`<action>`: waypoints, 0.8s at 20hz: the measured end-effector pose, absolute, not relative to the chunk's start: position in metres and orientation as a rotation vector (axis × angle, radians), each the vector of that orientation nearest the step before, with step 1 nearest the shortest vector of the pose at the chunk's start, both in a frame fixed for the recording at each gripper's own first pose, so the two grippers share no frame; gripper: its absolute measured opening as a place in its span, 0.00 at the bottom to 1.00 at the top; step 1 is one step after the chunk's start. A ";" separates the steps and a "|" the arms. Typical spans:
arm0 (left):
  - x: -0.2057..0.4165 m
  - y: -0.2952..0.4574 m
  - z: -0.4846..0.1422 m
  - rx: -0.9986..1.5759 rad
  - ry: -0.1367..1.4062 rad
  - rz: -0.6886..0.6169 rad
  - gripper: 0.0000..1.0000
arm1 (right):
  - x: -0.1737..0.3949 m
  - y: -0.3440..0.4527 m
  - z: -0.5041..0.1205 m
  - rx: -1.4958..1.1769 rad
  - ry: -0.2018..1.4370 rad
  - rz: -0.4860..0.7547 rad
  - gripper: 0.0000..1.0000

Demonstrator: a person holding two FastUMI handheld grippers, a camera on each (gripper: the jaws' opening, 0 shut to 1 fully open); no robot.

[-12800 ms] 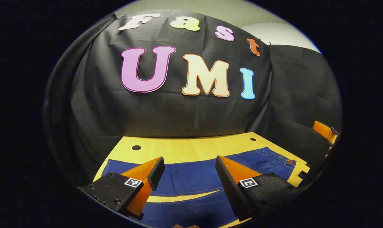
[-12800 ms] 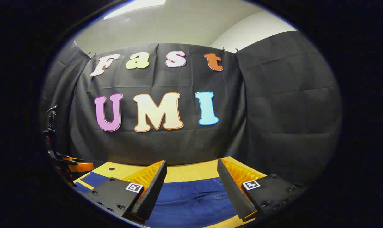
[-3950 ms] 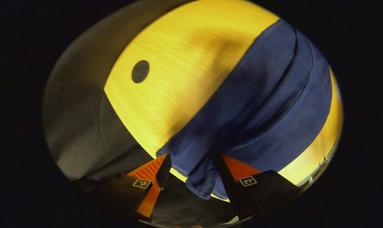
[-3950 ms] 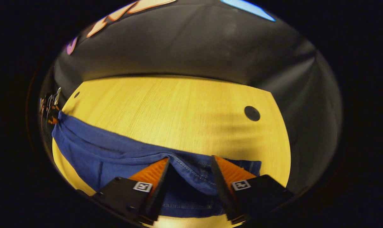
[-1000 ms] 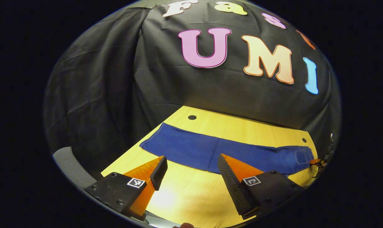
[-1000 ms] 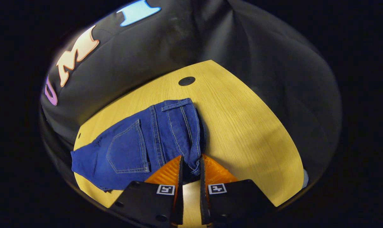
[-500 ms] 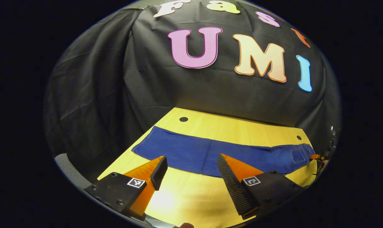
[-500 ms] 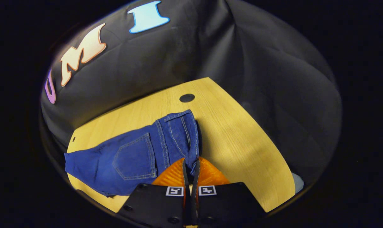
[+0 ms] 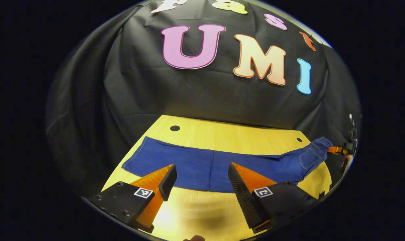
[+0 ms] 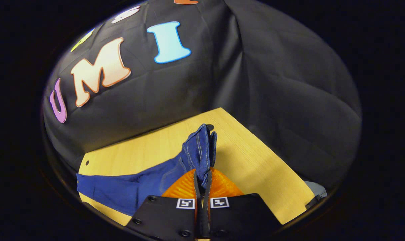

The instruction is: Grasp the waist and the cuffs of the jeans and fold them to make the two legs overlap; first hold the waist and fold one-third of the jeans toward the cuffs, then hold the cuffs and fold the remaining one-third in the same direction to finish folding.

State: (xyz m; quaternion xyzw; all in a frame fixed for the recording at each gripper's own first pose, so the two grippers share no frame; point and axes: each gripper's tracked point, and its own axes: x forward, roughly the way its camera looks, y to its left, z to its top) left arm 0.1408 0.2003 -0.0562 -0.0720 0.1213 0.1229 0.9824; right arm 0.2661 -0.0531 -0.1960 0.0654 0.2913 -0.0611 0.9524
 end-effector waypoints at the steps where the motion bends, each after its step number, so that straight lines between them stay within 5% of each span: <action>1: 0.143 0.206 -0.059 -0.140 0.252 0.218 0.95 | 0.258 -0.041 -0.188 0.138 0.574 -0.130 0.02; 10: 0.152 0.249 -0.069 -0.125 0.249 0.084 0.95 | 0.224 0.129 -0.146 0.171 0.467 0.007 0.03; 16: 0.146 0.271 -0.082 -0.148 0.262 0.088 0.95 | 0.208 0.229 -0.184 0.181 0.543 0.155 0.03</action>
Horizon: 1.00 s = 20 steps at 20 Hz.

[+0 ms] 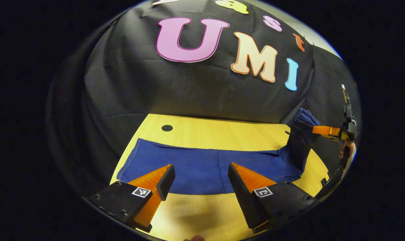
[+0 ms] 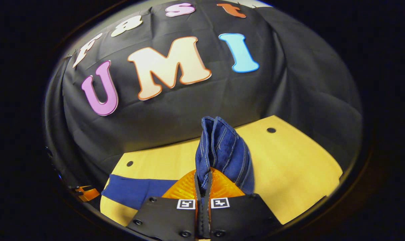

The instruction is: Grasp the waist and the cuffs of the jeans and fold them to make the two legs overlap; first hold the waist and fold one-third of the jeans toward the cuffs, then hold the cuffs and fold the remaining one-third in the same direction to finish folding.

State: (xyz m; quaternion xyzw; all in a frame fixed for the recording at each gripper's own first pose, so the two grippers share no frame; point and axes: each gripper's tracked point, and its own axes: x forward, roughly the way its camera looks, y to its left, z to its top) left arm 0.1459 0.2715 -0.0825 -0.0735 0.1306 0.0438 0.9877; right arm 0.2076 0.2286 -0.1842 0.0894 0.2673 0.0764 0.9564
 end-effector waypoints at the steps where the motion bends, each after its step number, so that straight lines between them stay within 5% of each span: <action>1: 0.144 0.276 -0.085 -0.151 0.268 0.094 0.95 | 0.202 0.246 -0.194 0.197 0.565 0.189 0.03; 8: 0.143 0.315 -0.110 -0.199 0.301 0.162 0.95 | 0.159 0.365 -0.262 0.372 0.737 0.503 0.03; 16: 0.146 0.376 -0.129 -0.224 0.286 0.286 0.95 | 0.137 0.404 -0.344 0.390 0.863 0.547 0.01; 20: 0.155 0.419 -0.138 -0.222 0.293 0.364 0.95 | 0.133 0.404 -0.343 0.399 0.859 0.581 0.18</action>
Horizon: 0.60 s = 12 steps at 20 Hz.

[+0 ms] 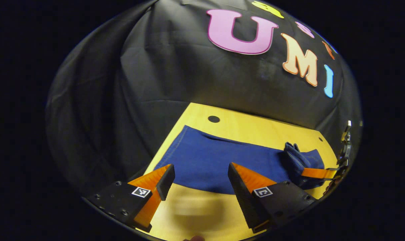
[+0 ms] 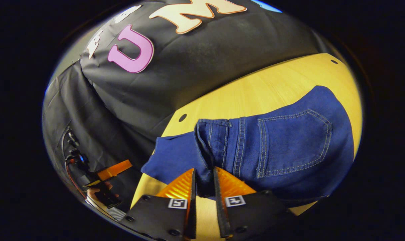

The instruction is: Grasp the waist and the cuffs of the jeans and fold them to make the two legs overlap; first hold the waist and fold one-third of the jeans toward the cuffs, then hold the cuffs and fold the remaining one-third in the same direction to finish folding.

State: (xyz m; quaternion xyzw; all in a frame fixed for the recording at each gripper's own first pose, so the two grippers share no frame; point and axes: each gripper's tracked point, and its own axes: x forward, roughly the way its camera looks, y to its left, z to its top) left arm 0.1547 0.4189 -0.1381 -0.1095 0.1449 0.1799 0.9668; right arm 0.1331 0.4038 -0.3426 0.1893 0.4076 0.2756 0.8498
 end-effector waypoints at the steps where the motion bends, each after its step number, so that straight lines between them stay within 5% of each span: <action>1: 0.158 0.428 -0.140 -0.226 0.292 0.375 0.95 | 0.131 0.403 -0.344 0.395 0.868 0.587 0.33; 5: 0.167 0.465 -0.158 -0.241 0.313 0.412 0.95 | 0.135 0.394 -0.334 0.341 0.825 0.582 0.92; 12: 0.198 0.488 -0.192 -0.276 0.394 0.402 0.96 | 0.177 0.321 -0.280 0.315 0.664 0.454 0.98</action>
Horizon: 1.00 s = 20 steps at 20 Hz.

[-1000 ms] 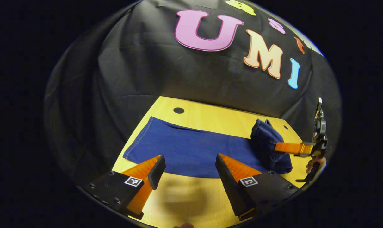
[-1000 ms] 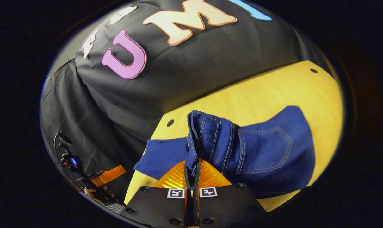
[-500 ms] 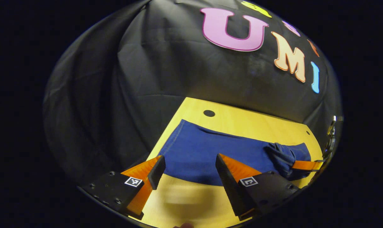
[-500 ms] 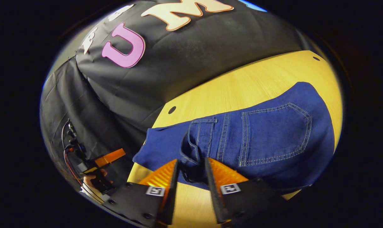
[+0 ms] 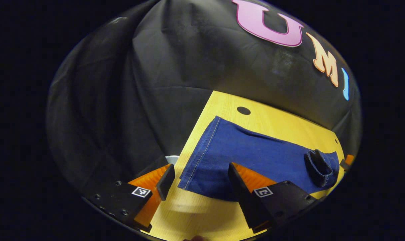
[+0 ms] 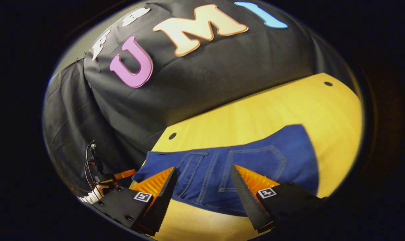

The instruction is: Grasp the waist and the cuffs of the jeans and fold them to make the two legs overlap; first hold the waist and fold one-third of the jeans toward the cuffs, then hold the cuffs and fold the remaining one-third in the same direction to finish folding.

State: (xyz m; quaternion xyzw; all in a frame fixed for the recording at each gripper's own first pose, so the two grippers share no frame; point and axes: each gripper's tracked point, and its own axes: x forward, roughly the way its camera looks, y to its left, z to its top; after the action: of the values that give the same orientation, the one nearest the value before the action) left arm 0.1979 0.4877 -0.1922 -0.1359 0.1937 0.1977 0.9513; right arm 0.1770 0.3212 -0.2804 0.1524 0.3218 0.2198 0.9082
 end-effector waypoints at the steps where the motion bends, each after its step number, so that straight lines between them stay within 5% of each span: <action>1: 0.199 0.491 -0.196 -0.275 0.403 0.399 0.96 | 0.181 0.307 -0.273 0.295 0.644 0.430 0.98; 2: 0.199 0.491 -0.200 -0.272 0.413 0.396 0.96 | 0.184 0.291 -0.267 0.272 0.622 0.400 0.93; 9: 0.208 0.485 -0.213 -0.254 0.461 0.379 0.97 | 0.186 0.203 -0.230 0.210 0.537 0.224 0.98; 20: 0.207 0.487 -0.227 -0.199 0.516 0.380 0.93 | 0.142 0.168 -0.231 0.181 0.590 0.165 0.98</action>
State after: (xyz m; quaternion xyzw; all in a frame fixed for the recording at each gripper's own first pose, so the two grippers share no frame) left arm 0.2069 0.4874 -0.2273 -0.0974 0.2534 0.1863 0.9443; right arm 0.1417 0.1679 -0.2313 0.0888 0.2899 0.0809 0.9495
